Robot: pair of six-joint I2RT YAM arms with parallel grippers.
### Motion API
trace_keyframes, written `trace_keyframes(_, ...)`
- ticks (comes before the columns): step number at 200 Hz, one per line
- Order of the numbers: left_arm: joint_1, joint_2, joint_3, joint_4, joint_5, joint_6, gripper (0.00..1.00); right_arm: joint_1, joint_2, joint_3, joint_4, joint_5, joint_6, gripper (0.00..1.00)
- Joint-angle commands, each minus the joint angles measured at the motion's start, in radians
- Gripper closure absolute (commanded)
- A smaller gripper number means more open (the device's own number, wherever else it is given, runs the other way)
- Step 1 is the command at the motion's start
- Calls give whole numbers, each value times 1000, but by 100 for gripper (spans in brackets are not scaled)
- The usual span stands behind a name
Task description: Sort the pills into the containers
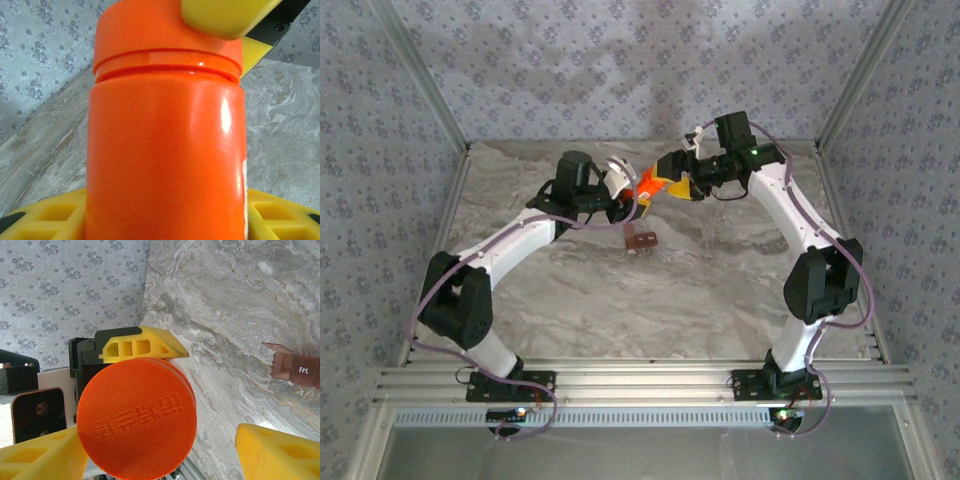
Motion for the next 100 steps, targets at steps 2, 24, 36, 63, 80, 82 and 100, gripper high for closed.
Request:
trace_keyframes(2,6,-33,5,38,34,-14,100,3,11,23,-16,-23,-12,23)
trace_keyframes(24,5,-26,11,31,48,-20,100,12,20,44,-10,-21,-5,25)
trace_keyframes(36,3,-23,7,32,50,-24,100,16,26,55,-5,-23,3,27)
trace_keyframes(63,2,-23,7,26,55,-27,100,22,34,71,-4,-26,7,33)
trace_keyframes(80,3,-21,7,20,60,-25,100,24,36,72,-2,-29,10,35)
trace_keyframes(82,3,-21,8,20,62,-24,100,24,36,72,-1,-29,10,34)
trace_keyframes(100,3,-18,11,10,65,-23,100,27,36,75,5,-30,14,37)
